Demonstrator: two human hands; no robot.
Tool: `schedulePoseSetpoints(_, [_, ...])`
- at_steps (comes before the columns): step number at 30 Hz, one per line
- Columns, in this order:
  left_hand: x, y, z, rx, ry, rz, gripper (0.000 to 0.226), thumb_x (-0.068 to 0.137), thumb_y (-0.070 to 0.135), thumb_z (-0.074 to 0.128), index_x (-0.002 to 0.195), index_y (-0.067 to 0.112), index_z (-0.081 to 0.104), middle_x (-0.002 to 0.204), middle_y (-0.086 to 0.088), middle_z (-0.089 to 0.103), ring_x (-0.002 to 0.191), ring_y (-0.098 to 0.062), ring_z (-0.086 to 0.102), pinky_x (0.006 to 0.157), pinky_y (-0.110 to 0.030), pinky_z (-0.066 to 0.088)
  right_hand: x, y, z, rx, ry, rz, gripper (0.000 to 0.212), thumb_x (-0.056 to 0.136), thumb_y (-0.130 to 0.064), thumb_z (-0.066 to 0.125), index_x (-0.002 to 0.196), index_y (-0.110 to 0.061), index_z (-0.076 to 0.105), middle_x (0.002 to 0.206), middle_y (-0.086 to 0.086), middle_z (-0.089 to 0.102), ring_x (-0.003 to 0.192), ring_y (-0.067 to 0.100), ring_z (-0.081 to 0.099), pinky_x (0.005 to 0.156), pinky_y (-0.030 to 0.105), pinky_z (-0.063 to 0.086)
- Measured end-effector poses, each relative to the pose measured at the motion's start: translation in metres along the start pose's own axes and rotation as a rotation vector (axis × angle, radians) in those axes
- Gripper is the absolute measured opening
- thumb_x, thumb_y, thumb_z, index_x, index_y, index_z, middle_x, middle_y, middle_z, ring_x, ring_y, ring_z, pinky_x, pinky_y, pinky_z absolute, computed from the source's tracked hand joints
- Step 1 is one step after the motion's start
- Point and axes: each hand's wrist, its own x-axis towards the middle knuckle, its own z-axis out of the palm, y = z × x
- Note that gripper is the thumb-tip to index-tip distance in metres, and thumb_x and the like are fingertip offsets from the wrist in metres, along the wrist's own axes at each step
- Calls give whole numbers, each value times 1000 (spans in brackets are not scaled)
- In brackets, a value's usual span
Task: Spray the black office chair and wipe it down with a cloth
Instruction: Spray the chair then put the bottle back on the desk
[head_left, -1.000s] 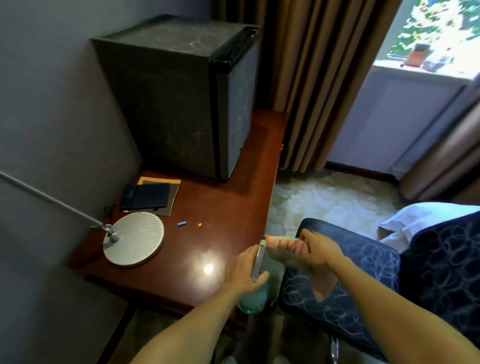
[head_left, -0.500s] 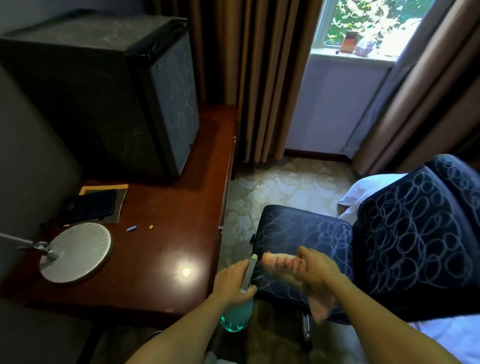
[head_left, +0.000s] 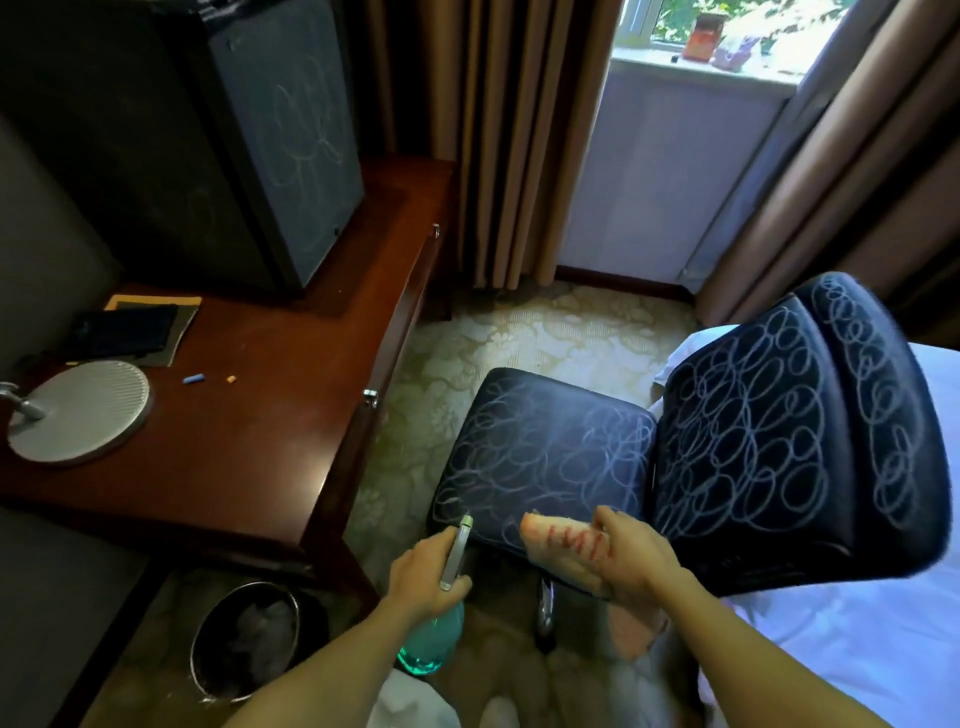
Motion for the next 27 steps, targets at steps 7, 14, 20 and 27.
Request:
schedulePoseSetpoints(7, [-10,28,24,-23,25,-68,34,78,39,63,107,25,51,84,10,56,75,-11,55,68,-28,45,-17,33,10,-17,-59,-42,54,66,-46,77,105,-35,40,106,-8,53,88,14,52,71,28,40])
schedulePoseSetpoints(14, [-9,42,25,18,-15,-85,28,75,39,63,94,26,48,83,10,57,80,-18,60,71,-33,48,-19,40,15,-20,-36,-52,57,65,-48,78,107,-37,40,100,-11,49,87,12,51,71,28,42])
schedulePoseSetpoints(20, [-6,42,30,54,-25,-121,28,79,37,65,98,26,47,85,9,54,83,-16,58,72,-32,46,-23,39,19,39,-20,-43,52,67,-47,77,100,-38,39,100,-12,51,86,11,53,71,27,45])
schedulePoseSetpoints(27, [-1,39,30,89,8,-184,13,86,35,56,93,27,48,85,9,54,81,-15,57,69,-28,40,-28,43,23,59,-18,-2,53,69,-44,77,99,-41,33,100,-13,48,88,10,51,69,24,39])
